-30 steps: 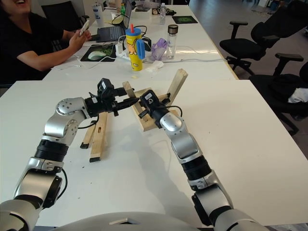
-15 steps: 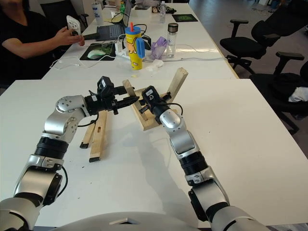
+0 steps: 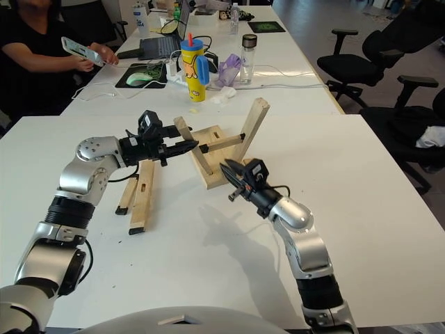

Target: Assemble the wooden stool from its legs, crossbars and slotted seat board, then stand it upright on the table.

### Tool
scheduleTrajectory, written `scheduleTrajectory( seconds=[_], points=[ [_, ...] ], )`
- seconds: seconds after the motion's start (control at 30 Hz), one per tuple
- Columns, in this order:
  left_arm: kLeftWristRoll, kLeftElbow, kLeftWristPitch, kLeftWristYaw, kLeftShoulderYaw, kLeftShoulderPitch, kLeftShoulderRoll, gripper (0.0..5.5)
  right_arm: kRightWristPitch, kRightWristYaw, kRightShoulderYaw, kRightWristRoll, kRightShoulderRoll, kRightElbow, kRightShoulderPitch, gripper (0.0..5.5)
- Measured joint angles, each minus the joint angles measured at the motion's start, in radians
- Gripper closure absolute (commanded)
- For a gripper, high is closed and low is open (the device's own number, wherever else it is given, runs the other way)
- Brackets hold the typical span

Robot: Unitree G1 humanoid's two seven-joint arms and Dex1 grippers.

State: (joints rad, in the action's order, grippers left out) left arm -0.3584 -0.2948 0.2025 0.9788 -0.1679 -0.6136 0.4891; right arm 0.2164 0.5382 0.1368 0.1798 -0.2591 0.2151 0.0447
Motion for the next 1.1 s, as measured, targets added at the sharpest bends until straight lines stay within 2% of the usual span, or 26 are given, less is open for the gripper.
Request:
scheduleTrajectory(
  seconds=[0.23,0.4,0.57,0.77,1.1],
  points=[
    [-0.004,0.001,0.017,0.04,0.0,-0.013,0.018,3.42,0.026,-0.102,0.063,-0.09,0.071,-0.148,0.085,4.78],
    [-0.004,0.049,0.104,0.135,-0.009,-0.028,0.118,3.42,0.072,-0.146,0.068,-0.093,0.112,-0.148,0.084,4.78],
    [-0.005,0.066,0.139,0.183,-0.007,-0.038,0.162,3.42,0.09,-0.182,0.071,-0.097,0.127,-0.144,0.065,4.78],
    [-0.003,0.088,0.151,0.173,-0.007,-0.045,0.146,3.42,0.129,-0.214,0.094,-0.131,0.145,-0.179,0.066,4.78],
    [0.008,0.164,0.149,0.049,-0.007,-0.017,0.034,3.42,0.149,-0.245,0.076,-0.154,0.158,-0.324,0.166,4.78]
  ],
)
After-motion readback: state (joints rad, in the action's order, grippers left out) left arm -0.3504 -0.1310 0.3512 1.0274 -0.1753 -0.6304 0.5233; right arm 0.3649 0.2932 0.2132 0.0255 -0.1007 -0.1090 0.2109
